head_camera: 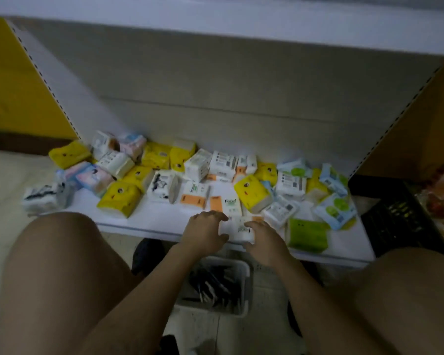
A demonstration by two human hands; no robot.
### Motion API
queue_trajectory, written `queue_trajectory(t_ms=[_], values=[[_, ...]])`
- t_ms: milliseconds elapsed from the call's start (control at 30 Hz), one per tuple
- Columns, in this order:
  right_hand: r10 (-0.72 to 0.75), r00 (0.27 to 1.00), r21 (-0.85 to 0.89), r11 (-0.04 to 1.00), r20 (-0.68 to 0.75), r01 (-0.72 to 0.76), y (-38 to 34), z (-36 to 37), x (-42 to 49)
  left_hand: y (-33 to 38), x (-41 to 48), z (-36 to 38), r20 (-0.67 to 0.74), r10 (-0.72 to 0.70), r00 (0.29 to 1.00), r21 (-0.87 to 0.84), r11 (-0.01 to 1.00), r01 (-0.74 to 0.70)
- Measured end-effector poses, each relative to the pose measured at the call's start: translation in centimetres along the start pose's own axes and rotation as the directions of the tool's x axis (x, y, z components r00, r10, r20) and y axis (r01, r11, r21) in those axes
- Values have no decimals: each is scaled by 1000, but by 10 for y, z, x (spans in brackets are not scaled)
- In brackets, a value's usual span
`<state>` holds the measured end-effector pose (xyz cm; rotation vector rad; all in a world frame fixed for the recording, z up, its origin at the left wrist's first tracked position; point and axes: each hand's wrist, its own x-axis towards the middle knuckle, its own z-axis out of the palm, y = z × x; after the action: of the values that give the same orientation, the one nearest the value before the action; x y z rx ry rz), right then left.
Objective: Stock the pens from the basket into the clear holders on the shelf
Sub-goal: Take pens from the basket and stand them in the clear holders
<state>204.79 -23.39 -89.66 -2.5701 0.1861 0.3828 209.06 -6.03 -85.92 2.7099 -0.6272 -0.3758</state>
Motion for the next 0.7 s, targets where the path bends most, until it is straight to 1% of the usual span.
queue_trajectory(t_ms=[67,200,300,367,467,533,633,700], values=[[46,998,39,998,48,-48,14,21,2,-6,-2,20,83,-45,996,-60,997,50],[94,985,53,993,145,-103,31,45,2,-19,-5,53,219,-72,973,-122,987,100],[81,984,1,997,161,-82,33,57,5,-28,-5,73,297,-78,952,-156,979,129],[52,982,-24,999,184,-49,30,63,6,-34,-2,87,346,-106,932,-126,979,158],[29,966,-2,1000,257,-30,28,72,4,-43,2,111,448,-137,883,-110,972,206],[47,950,1,999,309,-50,34,78,3,-51,4,125,502,-149,852,-92,970,224],[107,908,-30,994,406,-103,51,87,4,-60,6,149,578,-174,797,-58,966,252],[162,884,-43,986,439,-159,63,90,8,-60,4,166,629,-174,758,-50,964,263]])
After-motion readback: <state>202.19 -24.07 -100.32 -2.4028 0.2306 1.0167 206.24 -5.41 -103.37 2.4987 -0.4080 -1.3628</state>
